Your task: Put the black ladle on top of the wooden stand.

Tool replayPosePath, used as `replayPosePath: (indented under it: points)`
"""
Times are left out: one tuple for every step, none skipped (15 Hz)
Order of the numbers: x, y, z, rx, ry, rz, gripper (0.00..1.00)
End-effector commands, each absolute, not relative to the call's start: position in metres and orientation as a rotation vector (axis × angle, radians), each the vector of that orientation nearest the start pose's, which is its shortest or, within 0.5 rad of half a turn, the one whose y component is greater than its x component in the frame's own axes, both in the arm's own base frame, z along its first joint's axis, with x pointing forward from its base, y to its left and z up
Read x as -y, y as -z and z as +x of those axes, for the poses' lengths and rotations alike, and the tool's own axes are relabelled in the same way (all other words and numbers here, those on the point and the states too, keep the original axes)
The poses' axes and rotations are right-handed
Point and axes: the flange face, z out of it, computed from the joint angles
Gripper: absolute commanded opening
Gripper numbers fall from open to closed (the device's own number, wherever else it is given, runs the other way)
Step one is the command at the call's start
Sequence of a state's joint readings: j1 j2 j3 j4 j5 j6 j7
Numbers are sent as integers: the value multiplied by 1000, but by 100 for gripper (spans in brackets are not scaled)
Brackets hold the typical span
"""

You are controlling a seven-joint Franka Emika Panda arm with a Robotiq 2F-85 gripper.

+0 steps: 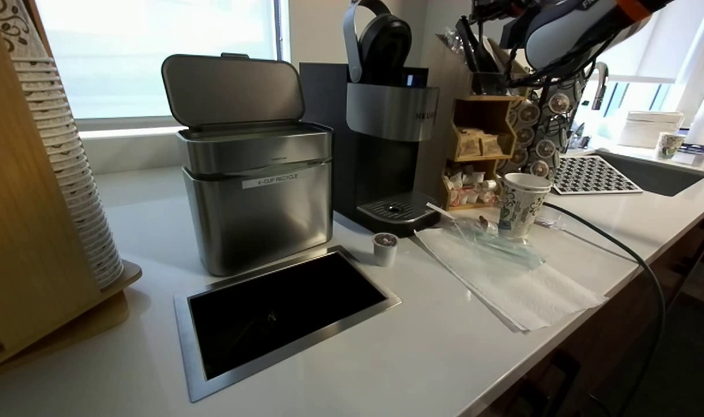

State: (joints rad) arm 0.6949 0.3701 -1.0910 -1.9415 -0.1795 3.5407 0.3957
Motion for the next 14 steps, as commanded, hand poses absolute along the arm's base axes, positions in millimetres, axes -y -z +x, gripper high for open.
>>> replayPosePath:
  points:
    - [138,-551,608,-316,2259,-2568,5]
    - [136,-550,607,-291,2239,-2588,5]
    - [134,-549,606,-281,2205,-2612,44]
    - [133,-550,606,-275,2190,-2621,44]
    - [132,-550,607,-272,2181,-2625,51]
    - [131,-550,607,-273,2174,-2628,58]
    - [131,-550,607,-268,2169,-2634,67]
    - [131,-551,607,-269,2169,-2634,74]
    - [131,-553,607,-275,2171,-2630,81]
    - [133,-559,607,-291,2179,-2617,90]
    - [133,-569,607,-308,2180,-2598,96]
    - [134,-582,605,-311,2189,-2582,100]
    - [136,-594,603,-300,2182,-2598,100]
    - [134,-607,598,-258,2150,-2613,100]
